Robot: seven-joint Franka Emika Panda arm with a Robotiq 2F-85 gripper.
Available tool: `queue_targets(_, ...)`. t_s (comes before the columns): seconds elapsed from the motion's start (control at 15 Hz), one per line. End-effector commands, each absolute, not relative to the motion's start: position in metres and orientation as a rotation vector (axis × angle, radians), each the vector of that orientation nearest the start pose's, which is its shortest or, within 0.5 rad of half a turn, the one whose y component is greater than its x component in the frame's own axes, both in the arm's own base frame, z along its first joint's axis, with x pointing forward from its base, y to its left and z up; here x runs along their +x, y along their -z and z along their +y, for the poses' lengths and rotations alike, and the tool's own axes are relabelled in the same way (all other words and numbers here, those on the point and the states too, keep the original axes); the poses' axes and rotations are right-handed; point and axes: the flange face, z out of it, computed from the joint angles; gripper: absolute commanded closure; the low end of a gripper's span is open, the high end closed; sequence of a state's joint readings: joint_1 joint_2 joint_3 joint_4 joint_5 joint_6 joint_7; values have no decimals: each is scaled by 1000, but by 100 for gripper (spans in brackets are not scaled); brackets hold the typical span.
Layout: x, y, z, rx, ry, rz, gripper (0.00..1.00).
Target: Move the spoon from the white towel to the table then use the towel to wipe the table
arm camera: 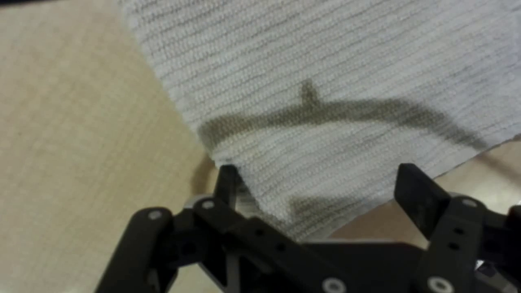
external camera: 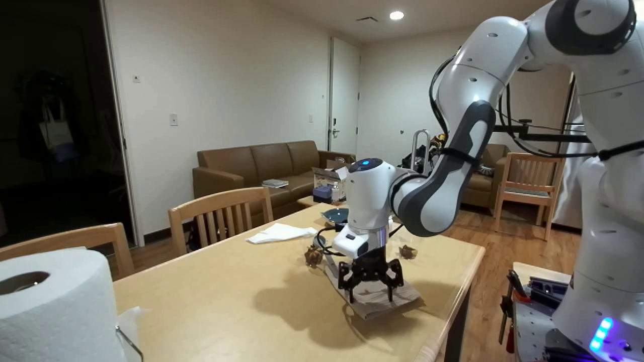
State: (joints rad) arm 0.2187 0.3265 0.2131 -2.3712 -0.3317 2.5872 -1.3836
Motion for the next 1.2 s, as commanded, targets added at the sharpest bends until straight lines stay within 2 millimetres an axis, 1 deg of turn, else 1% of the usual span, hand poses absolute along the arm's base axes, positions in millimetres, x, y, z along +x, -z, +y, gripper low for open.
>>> queue_targets(0.0,455,-183,233,1545,173,2648,0)
queue_targets(0.13,465,-188,239,1553,163,2592,0)
queue_targets(0.2,470,-187,240,1578,147,2567,25)
queue_targets(0.27,473,-187,239,1604,143,2536,27)
queue_targets(0.4,474,-180,235,1689,156,2489,41)
queue_targets(0.53,471,-173,229,1792,180,2445,53)
queue_targets(0.6,470,-171,227,1828,198,2417,61)
queue_targets(0.67,468,-168,224,1851,209,2401,17)
queue_targets(0.73,468,-168,223,1874,208,2388,20)
queue_targets(0.8,468,-170,223,1882,200,2381,19)
queue_targets(0.87,468,-169,222,1888,194,2380,63)
queue_targets(0.93,468,-169,221,1898,189,2374,60)
queue_targets(1.0,468,-169,221,1888,180,2379,60)
queue_targets(1.13,469,-167,226,1846,159,2425,73)
